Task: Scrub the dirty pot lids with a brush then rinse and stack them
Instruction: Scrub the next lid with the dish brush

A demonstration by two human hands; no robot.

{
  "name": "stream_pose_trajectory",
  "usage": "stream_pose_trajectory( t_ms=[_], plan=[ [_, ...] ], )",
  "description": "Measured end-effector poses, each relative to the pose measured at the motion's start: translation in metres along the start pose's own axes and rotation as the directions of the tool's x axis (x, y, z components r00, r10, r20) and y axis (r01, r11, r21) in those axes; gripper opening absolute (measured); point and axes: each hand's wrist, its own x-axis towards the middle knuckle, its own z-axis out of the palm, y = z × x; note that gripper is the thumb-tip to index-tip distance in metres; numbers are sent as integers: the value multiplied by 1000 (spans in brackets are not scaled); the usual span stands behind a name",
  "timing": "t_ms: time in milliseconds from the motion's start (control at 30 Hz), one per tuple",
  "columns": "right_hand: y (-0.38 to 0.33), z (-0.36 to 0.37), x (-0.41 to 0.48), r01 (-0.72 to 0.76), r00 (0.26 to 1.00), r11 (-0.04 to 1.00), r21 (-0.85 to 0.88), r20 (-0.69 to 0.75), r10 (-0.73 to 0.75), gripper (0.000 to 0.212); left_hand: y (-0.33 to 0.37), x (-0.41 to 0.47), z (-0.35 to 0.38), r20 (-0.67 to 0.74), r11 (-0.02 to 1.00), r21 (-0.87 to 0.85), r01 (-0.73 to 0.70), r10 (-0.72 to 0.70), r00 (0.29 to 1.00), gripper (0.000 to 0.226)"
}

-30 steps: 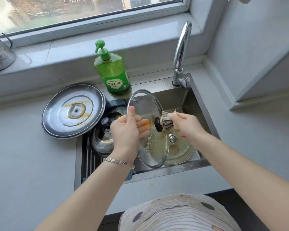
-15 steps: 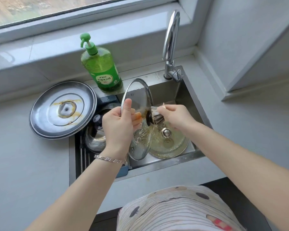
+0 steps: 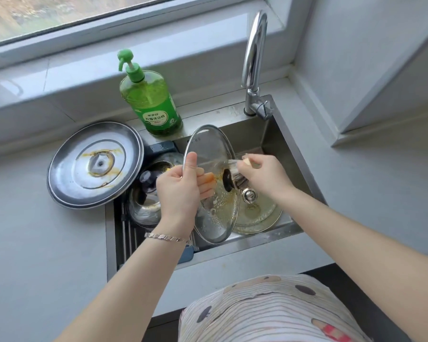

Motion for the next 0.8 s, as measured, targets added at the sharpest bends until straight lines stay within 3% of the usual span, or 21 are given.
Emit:
stream_pose_trajectory(
  t_ms=[100,167,267,333,400,500,533,600,633,667,800],
  plan=[
    [13,-1,-3,-403,909,846,349,258,326,27,2,2,-10,21,999,-44,22,-21,1000,36],
    [17,-4,-6,-467,880,786,405,302,368,28,1,1,-15,31,997,-59,43,-41,999,36],
    [12,-13,5,-277,960,895,350,55,275,28,-2,-1,-17,62,998,-36,60,-58,996,38],
    [4,-12,8,-53,994,978,201,-79,70,33,-5,-3,-14,111,998,-2,55,-54,992,38],
    [-4,-2,-7,181,980,982,51,-91,-176,48,-6,-6,-10,137,998,15,56,-58,989,37],
    [-9,12,-29,471,882,881,-42,47,-470,53,-6,-3,-11,127,998,29,49,-52,990,38],
    [-6,11,-24,455,889,890,-8,58,-454,53,-7,-3,-12,129,998,38,41,-46,991,37],
    [-3,1,-2,205,979,963,172,-23,-204,56,-8,-4,-12,129,998,58,22,-29,991,34],
    [-1,-3,5,86,996,969,231,-55,-75,57,-9,-6,-11,133,998,65,4,-12,991,33],
    [0,-2,5,59,996,969,239,-83,-40,58,-10,-8,-10,133,997,74,-18,9,991,33],
    [-13,13,-23,313,947,935,169,24,-321,56,-9,-5,-12,97,996,85,-34,25,995,36]
  ],
)
